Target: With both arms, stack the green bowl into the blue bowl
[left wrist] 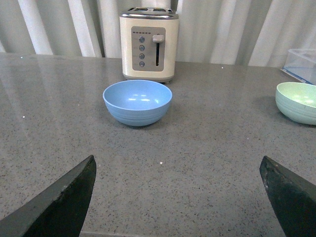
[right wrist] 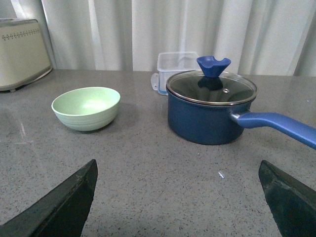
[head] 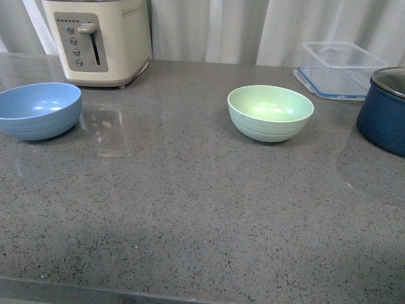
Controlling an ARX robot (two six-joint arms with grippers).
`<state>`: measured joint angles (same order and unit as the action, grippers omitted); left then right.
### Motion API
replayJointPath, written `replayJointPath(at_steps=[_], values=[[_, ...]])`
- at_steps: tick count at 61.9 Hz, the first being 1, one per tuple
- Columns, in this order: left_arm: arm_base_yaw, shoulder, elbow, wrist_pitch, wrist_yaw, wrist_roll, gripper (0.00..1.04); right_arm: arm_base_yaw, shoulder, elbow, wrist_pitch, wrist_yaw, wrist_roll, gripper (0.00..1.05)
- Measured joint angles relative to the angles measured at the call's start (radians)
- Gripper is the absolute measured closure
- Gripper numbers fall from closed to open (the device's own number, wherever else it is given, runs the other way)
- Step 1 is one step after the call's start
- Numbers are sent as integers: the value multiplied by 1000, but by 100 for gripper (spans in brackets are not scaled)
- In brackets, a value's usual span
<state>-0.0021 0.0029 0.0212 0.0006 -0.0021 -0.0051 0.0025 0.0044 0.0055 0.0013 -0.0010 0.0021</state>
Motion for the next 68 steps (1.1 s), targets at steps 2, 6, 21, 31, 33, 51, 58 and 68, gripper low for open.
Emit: replayJointPath(at_steps=[2,6,21,31,33,51,58,68], values=[[0,0,0,0,0,0,7,0,0,0,0,0,0,10],[0,0,0,0,0,0,7,0,0,0,0,0,0,10],[0,0,0,0,0,0,7,0,0,0,0,0,0,10],[0,0,0,0,0,0,7,0,0,0,0,0,0,10],[0,0,0,0,0,0,7,0,0,0,0,0,0,10],[-82,131,50,-152,-334,-6,7,0,0,0,0,0,0,10],[-90,209,63,-122,-373,-15,7,0,0,0,0,0,0,10],[-63,359,161,-18,-293,-57,7,0,-1,0,0,0,0,10]])
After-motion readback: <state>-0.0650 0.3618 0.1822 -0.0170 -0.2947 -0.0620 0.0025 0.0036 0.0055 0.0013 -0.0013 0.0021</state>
